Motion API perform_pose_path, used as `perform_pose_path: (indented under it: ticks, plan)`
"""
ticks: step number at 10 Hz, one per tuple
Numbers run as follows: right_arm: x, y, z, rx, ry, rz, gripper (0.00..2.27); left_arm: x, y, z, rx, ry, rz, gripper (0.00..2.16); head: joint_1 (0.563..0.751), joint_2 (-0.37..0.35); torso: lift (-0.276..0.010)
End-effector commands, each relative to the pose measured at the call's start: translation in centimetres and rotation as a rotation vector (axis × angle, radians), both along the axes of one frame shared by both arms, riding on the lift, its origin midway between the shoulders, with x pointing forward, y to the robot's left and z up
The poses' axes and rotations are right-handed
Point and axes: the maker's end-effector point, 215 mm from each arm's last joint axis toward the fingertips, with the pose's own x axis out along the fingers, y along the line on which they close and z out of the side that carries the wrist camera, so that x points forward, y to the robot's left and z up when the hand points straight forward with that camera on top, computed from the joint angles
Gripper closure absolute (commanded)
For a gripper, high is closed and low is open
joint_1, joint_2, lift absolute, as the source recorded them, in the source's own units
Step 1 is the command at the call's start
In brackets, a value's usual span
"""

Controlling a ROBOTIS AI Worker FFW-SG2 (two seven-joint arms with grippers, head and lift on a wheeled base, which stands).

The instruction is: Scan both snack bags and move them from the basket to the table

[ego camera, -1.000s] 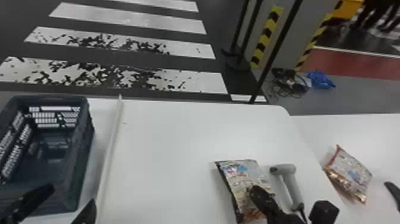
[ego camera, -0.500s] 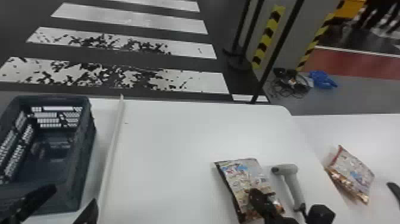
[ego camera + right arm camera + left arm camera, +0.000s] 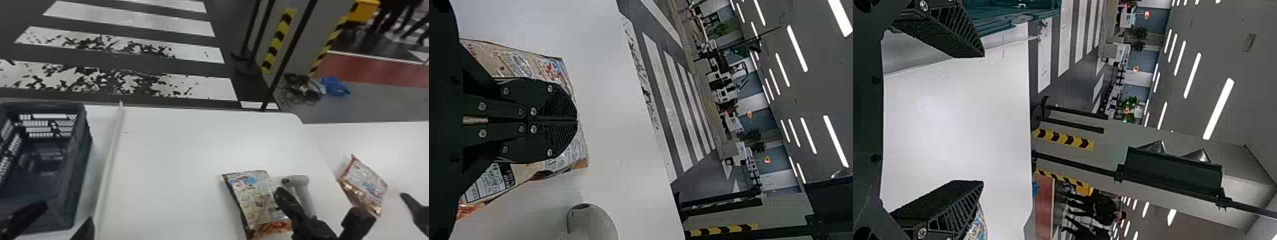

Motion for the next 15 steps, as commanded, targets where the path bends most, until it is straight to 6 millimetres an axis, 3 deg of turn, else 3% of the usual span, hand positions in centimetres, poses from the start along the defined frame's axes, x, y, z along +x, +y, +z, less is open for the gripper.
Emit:
perform_pose_path:
  ticks: [1, 3, 9, 15]
  plan:
    - [1.5, -0.4, 0.3, -0.009, 0.0, -0.001, 2.25, -0.3, 0.0, -0.1, -0.001, 0.003, -0.002, 0.09, 0.695, -0.28, -0.098]
    - [2.1, -0.3, -1.2, -0.013, 0.026, 0.0, 2.25, -0.5, 0.1, 0.3, -0.002, -0.014, 0.003, 0.09, 0.695, -0.283, -0.098]
    - [-0.4, -0.1, -5.9, 0.009, 0.058, -0.027, 2.25, -0.5, 0.1, 0.3, -0.002, -0.017, 0.005, 0.09, 0.695, -0.284, -0.098]
    - [-1.9, -1.0, -6.6, 0.004, 0.07, -0.066, 2.25, -0.2, 0.2, 0.3, 0.003, -0.02, -0.003, 0.09, 0.695, -0.299, -0.098]
